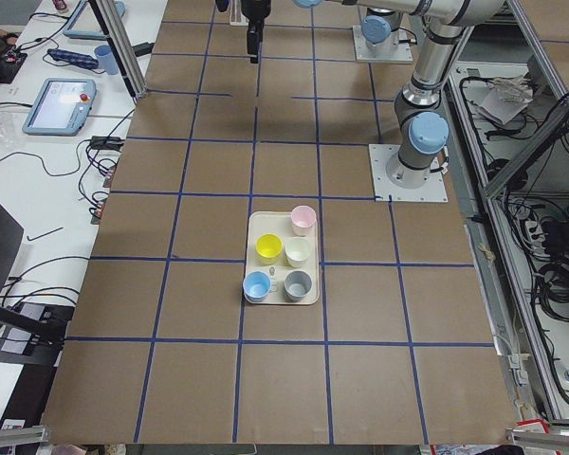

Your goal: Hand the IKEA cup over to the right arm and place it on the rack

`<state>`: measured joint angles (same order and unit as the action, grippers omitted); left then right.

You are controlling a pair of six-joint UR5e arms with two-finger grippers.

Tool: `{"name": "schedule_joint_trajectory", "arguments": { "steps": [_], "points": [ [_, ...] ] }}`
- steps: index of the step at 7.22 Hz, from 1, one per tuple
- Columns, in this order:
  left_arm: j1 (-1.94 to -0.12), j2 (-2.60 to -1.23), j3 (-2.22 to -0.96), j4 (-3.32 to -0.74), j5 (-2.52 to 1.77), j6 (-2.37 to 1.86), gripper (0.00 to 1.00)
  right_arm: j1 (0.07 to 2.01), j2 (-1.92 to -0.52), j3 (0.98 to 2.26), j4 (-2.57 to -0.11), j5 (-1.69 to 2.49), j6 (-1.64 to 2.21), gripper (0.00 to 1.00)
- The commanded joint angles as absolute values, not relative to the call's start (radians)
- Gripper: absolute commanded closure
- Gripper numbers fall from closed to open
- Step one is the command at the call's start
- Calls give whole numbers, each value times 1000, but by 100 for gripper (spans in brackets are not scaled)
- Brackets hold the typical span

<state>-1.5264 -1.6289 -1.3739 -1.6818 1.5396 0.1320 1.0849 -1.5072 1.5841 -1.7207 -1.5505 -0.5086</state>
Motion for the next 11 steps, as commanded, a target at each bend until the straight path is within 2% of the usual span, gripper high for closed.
{"name": "schedule_joint_trajectory", "arguments": {
  "steps": [1,2,5,8,11],
  "points": [
    [-1525,-1631,-1371,-1681,1536,132,0,1091,-1551,1499,-1550,-1552,-494,0],
    [-1525,-1629,-1373,-1681,1546,132,0,1115,-1571,1496,-1530,-1539,-450,0],
    [-1526,-1632,-1373,-1684,1577,133,0,1348,-1575,1439,-1474,-1554,-297,0],
    [-1526,-1631,-1373,-1689,1580,132,0,1569,-1574,1439,-1477,-1571,-96,0],
    [-1531,-1631,-1374,-1686,1623,172,0,1608,-1551,1450,-1485,-1553,-43,0]
  ]
}}
